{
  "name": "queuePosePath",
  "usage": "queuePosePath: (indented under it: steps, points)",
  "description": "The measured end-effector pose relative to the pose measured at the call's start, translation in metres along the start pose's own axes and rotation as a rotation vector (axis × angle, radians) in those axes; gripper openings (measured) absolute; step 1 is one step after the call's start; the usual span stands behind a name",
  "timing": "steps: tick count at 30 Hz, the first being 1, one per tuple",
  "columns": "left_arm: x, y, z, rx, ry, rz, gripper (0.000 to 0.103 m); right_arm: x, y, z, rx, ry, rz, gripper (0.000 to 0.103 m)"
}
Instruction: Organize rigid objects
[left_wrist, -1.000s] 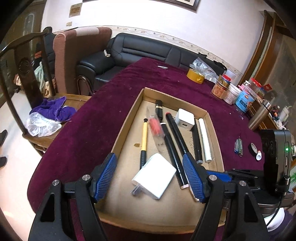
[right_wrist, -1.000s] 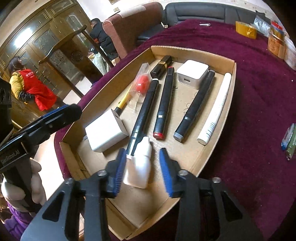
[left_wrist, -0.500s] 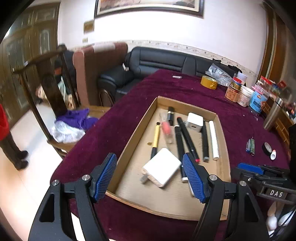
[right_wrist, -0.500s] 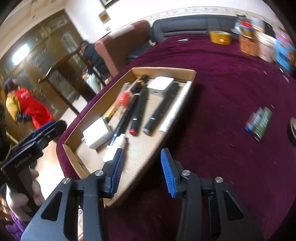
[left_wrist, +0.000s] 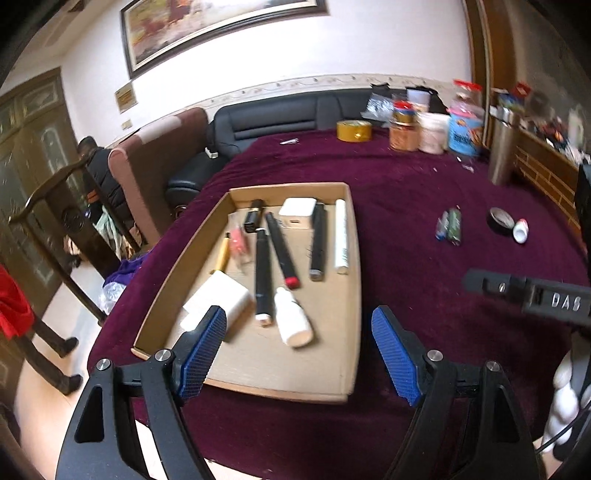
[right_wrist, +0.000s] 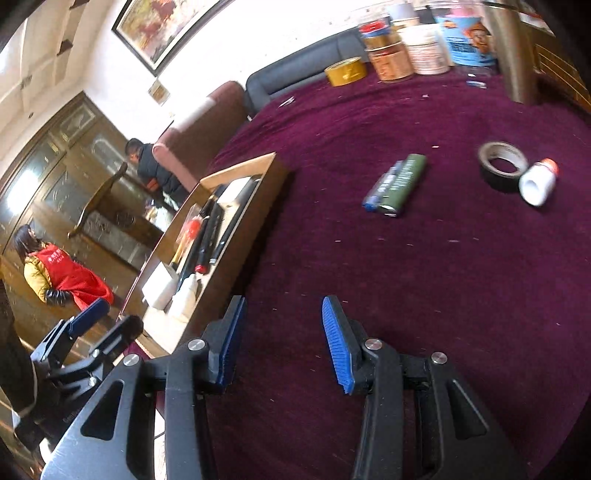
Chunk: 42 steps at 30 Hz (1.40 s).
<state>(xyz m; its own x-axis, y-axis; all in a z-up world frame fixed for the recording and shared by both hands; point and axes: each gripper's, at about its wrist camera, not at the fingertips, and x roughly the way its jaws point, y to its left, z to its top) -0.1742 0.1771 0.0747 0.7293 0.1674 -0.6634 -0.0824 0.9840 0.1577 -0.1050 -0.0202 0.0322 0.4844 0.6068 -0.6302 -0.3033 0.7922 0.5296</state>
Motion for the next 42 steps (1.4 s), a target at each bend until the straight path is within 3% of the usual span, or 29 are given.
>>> queuePosePath:
  steps: [11, 26, 32, 37, 40, 42]
  points:
    - [-0.011, -0.029, -0.003, 0.071, 0.015, 0.02, 0.077, -0.018, -0.025, 0.001, 0.043, -0.035, -0.006, 0.041]
    - [0.009, -0.04, -0.004, 0.106, 0.074, 0.023, 0.077, -0.022, -0.055, 0.013, 0.086, -0.055, -0.044, 0.041]
    - [0.019, -0.044, -0.004, 0.117, 0.103, 0.013, 0.077, -0.028, -0.073, 0.032, 0.107, -0.082, -0.076, 0.041]
    - [0.029, -0.048, 0.0, 0.099, 0.139, -0.064, 0.077, -0.049, -0.109, 0.07, 0.154, -0.183, -0.141, 0.041]
    - [0.038, -0.054, 0.007, 0.075, 0.172, -0.147, 0.077, -0.053, -0.139, 0.089, 0.198, -0.232, -0.187, 0.055]
    - [0.044, -0.061, 0.012, 0.068, 0.196, -0.19, 0.077, -0.053, -0.159, 0.097, 0.232, -0.247, -0.198, 0.055]
